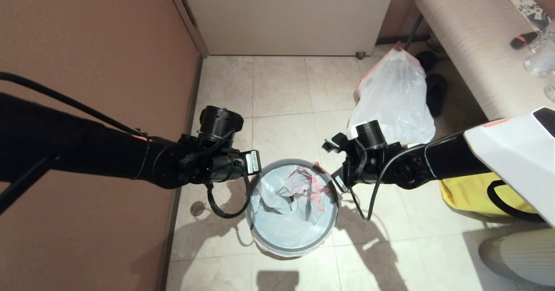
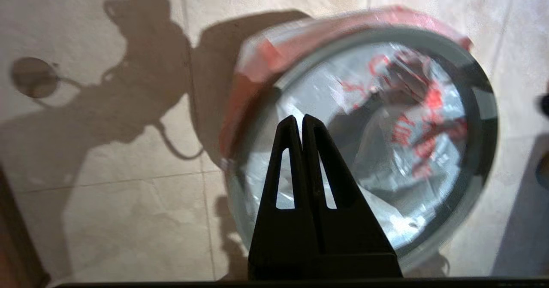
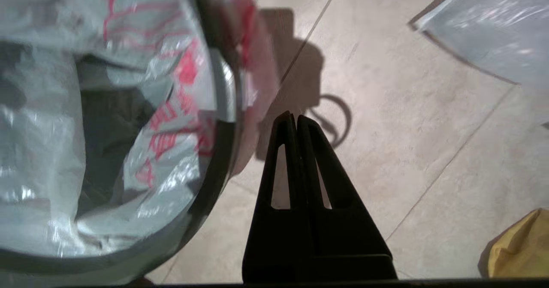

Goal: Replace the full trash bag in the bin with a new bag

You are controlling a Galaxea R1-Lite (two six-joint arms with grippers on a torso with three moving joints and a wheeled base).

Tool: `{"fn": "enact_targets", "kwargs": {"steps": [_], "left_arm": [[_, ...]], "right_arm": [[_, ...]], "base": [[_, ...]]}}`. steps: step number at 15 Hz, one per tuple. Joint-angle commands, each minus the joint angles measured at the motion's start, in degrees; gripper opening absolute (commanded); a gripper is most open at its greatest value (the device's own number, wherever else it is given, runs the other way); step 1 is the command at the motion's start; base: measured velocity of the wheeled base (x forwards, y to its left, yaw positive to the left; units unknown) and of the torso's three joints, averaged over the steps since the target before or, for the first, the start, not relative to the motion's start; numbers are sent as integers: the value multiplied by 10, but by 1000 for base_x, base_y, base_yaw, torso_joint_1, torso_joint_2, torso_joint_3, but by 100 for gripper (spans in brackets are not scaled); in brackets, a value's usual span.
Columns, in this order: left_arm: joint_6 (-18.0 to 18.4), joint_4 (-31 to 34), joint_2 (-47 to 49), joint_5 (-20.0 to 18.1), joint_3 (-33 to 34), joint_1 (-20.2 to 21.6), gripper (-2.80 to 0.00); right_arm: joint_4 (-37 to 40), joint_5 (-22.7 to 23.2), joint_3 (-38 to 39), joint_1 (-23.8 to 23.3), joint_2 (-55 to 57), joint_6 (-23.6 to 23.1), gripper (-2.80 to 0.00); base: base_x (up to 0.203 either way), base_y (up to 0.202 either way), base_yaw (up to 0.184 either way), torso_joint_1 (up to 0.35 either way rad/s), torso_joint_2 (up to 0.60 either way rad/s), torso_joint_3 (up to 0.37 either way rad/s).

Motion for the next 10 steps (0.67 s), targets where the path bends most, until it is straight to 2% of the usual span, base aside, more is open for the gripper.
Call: {"fn": "enact_targets", "kwargs": {"steps": [1, 2, 5, 6, 8, 10], "left_arm": [[2, 4, -9, 11, -9, 21, -280], [11, 6, -18, 18, -6, 41, -280], [97, 1, -32, 21, 0, 128, -280], [108, 2, -46, 20, 1, 142, -280], [103, 10, -93, 15, 8, 143, -280], [87, 19, -155, 15, 30, 129, -280]], "right_arm": [[2, -7, -26, -4, -33, 17, -280], [12, -14, -28, -4, -54, 38, -280], [65, -31, -39, -24, -115, 113, -280], [87, -47, -38, -34, -134, 126, -280], [144, -88, -20, -55, -179, 164, -280], [169, -154, 23, -78, -210, 188, -280]], "base": [[0, 0, 0, 0, 0, 0], [0, 0, 0, 0, 0, 0], [0, 0, 0, 0, 0, 0], [0, 0, 0, 0, 0, 0], [0, 0, 0, 0, 0, 0], [0, 0, 0, 0, 0, 0]]}}
